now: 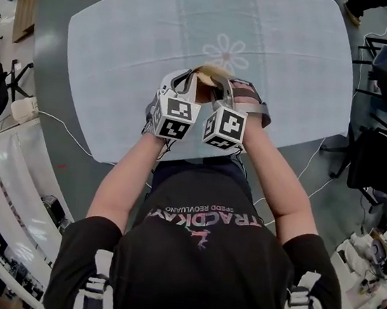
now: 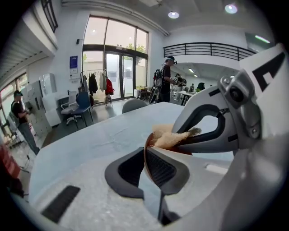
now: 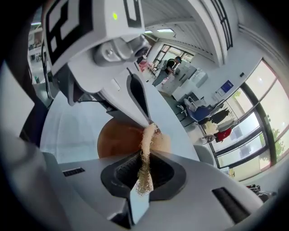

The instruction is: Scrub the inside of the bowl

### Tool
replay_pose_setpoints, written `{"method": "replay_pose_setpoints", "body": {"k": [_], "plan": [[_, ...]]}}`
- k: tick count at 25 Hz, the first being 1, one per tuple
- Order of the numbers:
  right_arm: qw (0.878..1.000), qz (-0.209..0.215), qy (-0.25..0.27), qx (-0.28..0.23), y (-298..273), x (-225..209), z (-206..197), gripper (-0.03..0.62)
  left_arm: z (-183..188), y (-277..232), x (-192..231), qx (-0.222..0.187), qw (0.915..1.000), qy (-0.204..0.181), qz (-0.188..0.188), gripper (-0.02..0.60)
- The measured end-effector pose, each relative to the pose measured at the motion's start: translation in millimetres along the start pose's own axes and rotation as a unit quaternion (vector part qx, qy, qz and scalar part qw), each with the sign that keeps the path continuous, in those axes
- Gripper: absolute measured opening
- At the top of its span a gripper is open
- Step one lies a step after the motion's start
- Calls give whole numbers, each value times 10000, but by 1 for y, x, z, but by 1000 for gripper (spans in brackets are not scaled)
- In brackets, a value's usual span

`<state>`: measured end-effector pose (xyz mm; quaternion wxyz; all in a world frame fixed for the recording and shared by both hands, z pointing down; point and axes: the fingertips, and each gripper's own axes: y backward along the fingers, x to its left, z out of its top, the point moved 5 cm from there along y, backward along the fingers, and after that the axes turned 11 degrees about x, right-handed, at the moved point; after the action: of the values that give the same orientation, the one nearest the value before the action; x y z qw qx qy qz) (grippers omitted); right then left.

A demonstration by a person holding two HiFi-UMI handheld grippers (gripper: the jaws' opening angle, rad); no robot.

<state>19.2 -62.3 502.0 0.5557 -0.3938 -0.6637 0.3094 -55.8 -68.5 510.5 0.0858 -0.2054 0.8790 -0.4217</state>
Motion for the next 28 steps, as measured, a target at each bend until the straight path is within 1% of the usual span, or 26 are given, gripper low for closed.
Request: {"method": "replay_pose_setpoints", "body": {"k": [2,6,9,14,18,22,25,28], "plan": [[9998,-70,88,145,-1,-1,4,32,3,6,-1,-65,9995,-280,89,29],[9991,15,-178,381,1,2,9,32,7,20,-4,-247,9974,-648,202,32],[9980,162,-354,502,3,5,8,32,10,30,-5,-429,9965,-688,223,37],[9949,500,-669,558,5,16,7,32,14,45,0,-668,9960,-553,219,44],[9895,871,-1072,428,10,27,12,32,14,55,1,-791,9953,-514,235,48],[9804,1261,-1501,208,18,36,19,32,15,60,-1,-876,9948,-452,245,48],[9695,1567,-1885,-95,25,42,26,32,15,62,-3,-906,9948,-426,203,48],[9549,1825,-2282,-521,34,45,33,32,14,65,-4,-933,9951,-302,135,48]]}}
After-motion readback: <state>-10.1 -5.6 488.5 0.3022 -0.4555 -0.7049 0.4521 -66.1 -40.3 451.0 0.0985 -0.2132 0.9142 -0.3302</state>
